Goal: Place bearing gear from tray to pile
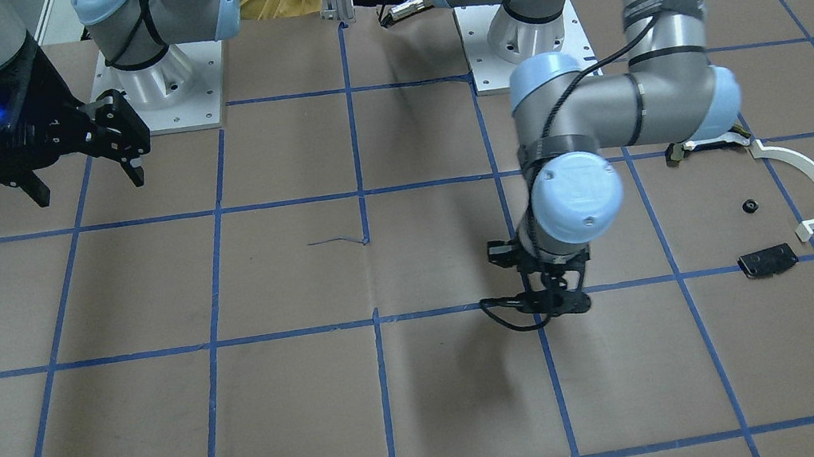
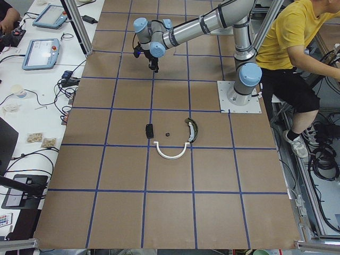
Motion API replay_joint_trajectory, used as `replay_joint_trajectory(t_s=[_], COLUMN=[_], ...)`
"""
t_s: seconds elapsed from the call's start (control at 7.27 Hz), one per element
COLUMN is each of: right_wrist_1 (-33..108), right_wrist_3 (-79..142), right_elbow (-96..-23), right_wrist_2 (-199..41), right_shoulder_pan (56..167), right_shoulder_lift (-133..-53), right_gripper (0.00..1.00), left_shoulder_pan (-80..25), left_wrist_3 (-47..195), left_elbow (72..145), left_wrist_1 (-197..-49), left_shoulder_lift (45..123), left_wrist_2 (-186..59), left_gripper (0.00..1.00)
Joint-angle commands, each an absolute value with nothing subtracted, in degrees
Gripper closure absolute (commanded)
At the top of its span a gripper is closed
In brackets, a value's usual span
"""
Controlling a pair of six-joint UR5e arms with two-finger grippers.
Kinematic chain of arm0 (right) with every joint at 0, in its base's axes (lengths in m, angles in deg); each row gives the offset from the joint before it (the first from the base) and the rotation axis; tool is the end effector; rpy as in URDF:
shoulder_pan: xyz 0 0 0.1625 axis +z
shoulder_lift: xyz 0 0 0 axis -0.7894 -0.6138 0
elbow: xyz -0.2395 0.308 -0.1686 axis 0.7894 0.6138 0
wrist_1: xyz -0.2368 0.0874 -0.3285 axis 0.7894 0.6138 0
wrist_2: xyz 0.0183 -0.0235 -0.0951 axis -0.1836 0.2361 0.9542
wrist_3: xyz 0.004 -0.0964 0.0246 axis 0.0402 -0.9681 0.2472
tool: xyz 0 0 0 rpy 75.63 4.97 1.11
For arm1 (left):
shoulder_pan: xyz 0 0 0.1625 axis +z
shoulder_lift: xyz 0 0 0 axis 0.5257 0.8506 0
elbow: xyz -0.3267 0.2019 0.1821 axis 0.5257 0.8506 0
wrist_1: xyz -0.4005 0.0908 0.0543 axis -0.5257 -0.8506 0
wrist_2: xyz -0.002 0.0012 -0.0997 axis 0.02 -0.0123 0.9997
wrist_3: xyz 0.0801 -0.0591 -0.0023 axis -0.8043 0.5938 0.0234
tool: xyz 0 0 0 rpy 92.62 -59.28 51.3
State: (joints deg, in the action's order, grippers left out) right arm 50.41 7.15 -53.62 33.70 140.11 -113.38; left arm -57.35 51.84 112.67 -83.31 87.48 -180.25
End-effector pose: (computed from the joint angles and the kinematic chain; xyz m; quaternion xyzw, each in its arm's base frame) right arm 0.1166 -0.5005 0.5127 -0.0520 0.9983 -0.0245 0.0025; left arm -0.1153 -0.5840 0.2480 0.0630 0.9887 0.1316 0.0333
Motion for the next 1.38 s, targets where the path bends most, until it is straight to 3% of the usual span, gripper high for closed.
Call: replay_joint_trajectory(t_s=[0.0,0.41,1.24], right_wrist_1=[50.35,50.35,50.87], right_wrist_3=[7.31,7.39,7.40], right_elbow=[-53.69,-53.69,-54.91], right_wrist_2=[33.62,33.53,33.35], right_shoulder_pan=[140.11,140.11,140.11], right_shoulder_lift=[-113.38,-113.38,-113.46], right_gripper=[0.00,0.00,0.00], left_shoulder_pan=[-40.44,-23.07,-22.69], left_wrist_3=[43.73,32.18,29.09], left_elbow=[109.77,113.44,116.28], left_wrist_1=[-88.27,-83.65,-76.41], left_shoulder_lift=[86.95,88.80,92.40], left_wrist_2=[-187.26,-188.73,-189.17], left_gripper=[1.00,1.00,1.00])
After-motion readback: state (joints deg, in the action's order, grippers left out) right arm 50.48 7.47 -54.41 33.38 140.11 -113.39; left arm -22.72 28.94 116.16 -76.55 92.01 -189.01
